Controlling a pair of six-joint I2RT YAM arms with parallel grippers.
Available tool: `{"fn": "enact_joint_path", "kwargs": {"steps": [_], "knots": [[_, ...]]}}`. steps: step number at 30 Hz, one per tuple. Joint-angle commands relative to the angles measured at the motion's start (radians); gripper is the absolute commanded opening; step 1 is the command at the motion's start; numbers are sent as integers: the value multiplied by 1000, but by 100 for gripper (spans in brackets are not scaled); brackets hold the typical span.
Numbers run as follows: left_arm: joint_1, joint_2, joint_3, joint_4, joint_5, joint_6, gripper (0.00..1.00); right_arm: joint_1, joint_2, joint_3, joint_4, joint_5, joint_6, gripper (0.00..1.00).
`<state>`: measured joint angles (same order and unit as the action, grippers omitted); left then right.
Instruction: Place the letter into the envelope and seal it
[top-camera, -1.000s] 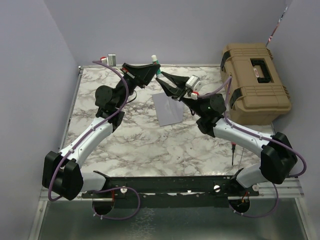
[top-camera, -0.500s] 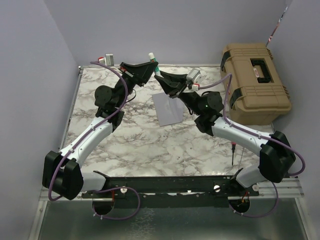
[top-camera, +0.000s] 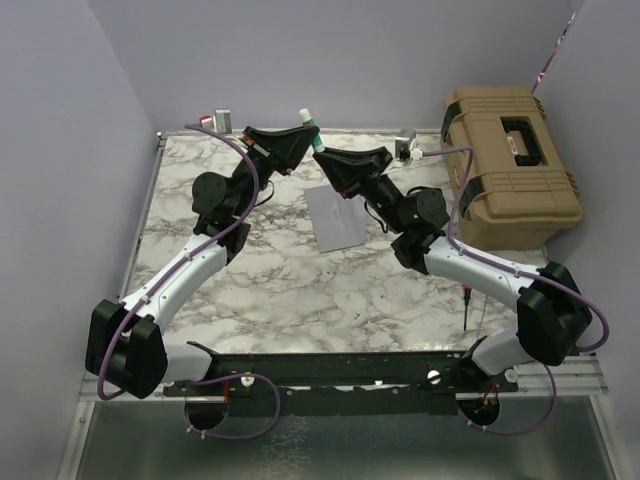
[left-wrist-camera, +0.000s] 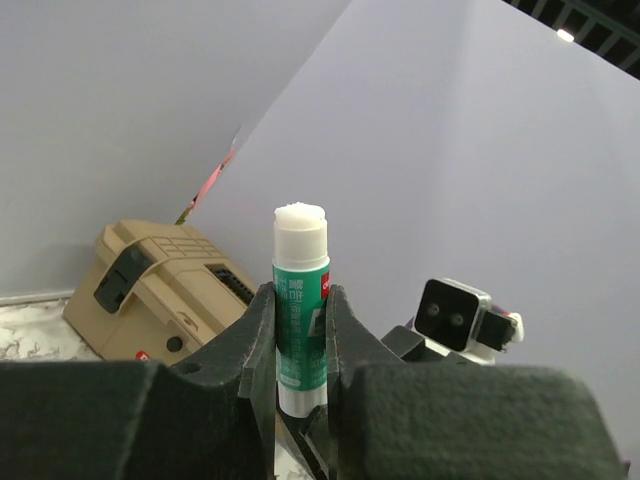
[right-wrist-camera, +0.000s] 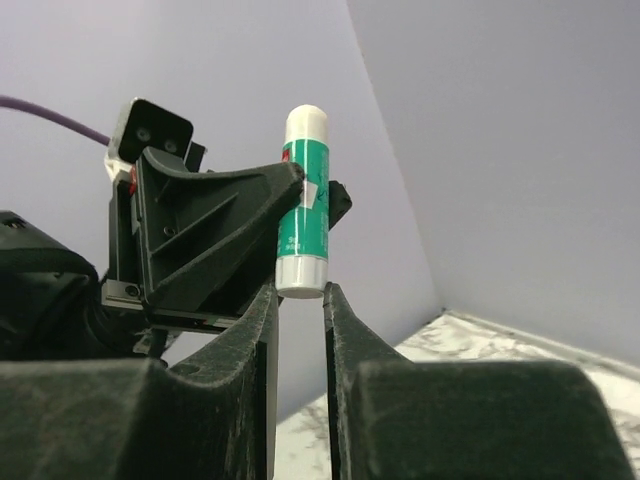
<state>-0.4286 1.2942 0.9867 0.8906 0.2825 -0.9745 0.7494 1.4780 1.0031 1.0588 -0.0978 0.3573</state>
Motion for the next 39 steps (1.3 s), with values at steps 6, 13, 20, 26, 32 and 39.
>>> {"fn": "enact_joint_path", "kwargs": {"steps": [6, 13, 20, 26, 32, 39], "knots": [[-2, -33, -32, 65, 68, 4, 0, -96, -11, -60, 204, 60, 327, 13], [-1, -30, -31, 51, 41, -18, 0, -95, -47, -6, 13, -186, -153, 48], [-2, -25, -20, 33, 27, -26, 0, -94, -63, -11, 8, -172, -504, 67], [0, -18, -11, 30, 21, -39, 0, -93, -22, 24, 32, -263, -553, 64], [1, -12, -8, 30, 20, -52, 0, -88, 17, 46, 76, -297, -546, 60], [0, -9, -6, 30, 11, -56, 0, -79, 56, 73, 78, -329, -547, 62]]}}
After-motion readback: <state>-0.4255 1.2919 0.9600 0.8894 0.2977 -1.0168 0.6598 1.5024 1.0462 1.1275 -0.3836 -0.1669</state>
